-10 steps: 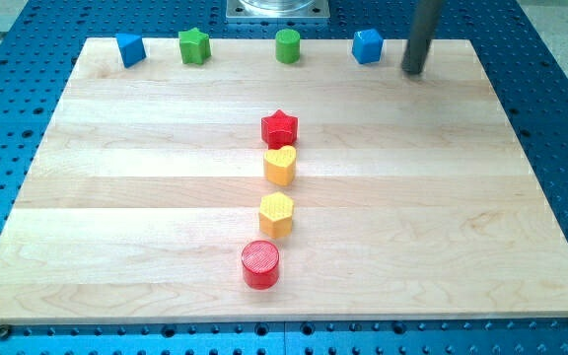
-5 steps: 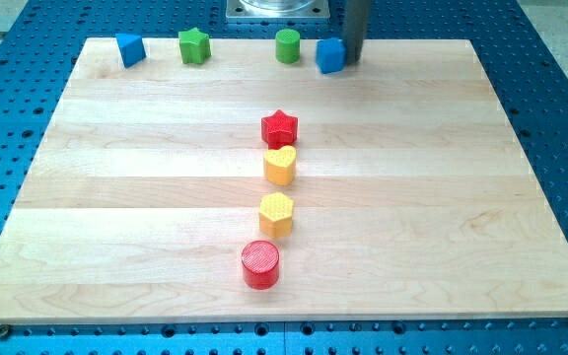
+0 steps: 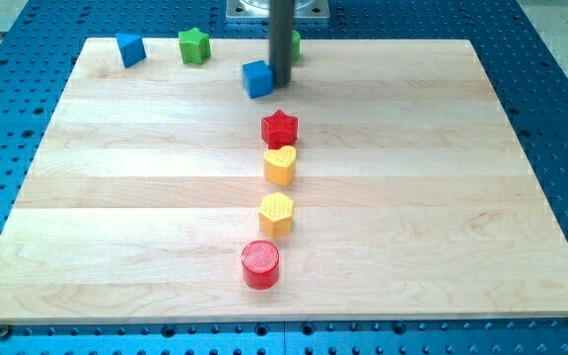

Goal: Place the blue cube diagonally bottom left to the green circle

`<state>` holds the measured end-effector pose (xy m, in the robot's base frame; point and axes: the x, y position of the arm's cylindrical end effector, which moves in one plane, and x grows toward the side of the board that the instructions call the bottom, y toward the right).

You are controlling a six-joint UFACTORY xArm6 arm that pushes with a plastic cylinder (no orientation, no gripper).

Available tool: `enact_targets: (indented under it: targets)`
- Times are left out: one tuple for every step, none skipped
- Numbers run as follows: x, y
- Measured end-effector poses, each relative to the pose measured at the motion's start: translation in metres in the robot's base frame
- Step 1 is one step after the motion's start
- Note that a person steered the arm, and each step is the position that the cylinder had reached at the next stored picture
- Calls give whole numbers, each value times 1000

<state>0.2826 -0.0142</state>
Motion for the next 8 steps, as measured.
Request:
enact_targets:
  targets:
    - [25,7]
    - [60,-3]
    - [90,-69]
    - [71,-173]
    - [16,-261]
    - [-47,-277]
    - [-92,-261]
    - [-76,-180]
